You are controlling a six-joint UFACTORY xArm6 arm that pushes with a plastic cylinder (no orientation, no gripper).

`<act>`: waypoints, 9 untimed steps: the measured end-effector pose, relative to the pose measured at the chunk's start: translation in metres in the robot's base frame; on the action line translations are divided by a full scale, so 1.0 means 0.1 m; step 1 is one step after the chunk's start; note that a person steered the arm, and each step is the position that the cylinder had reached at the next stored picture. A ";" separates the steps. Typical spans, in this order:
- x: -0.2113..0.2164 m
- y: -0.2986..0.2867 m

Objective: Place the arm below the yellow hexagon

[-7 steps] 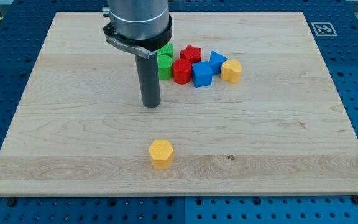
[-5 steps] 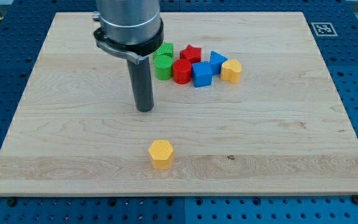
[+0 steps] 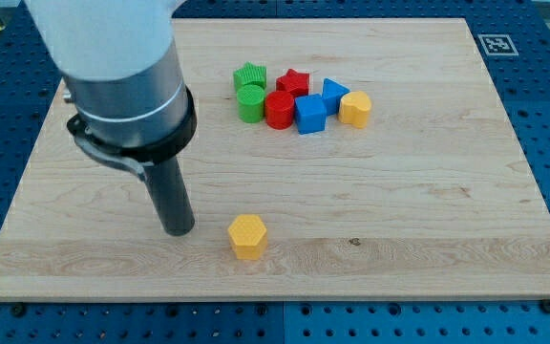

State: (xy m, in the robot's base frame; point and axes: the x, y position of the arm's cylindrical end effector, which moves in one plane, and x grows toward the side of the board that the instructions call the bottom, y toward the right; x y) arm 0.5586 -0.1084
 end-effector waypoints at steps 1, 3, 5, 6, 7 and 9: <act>0.24 0.00; 0.58 0.31; 0.15 0.53; 0.15 0.53; 0.30 0.55; 0.31 1.07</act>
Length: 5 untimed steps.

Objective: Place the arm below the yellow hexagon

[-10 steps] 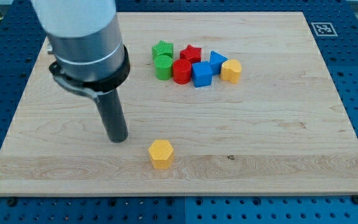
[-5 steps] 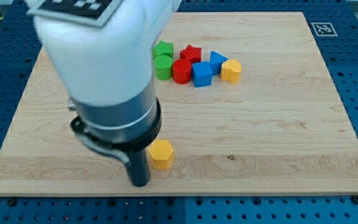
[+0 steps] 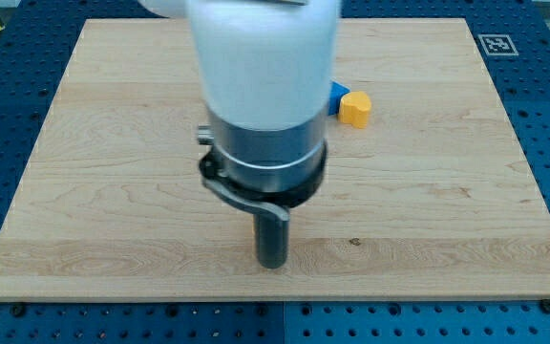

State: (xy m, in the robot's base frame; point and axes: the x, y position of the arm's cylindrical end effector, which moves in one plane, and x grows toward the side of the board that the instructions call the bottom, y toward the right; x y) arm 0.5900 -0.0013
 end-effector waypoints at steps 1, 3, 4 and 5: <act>-0.01 0.15; -0.13 -0.28; -0.13 -0.54; -0.19 -0.58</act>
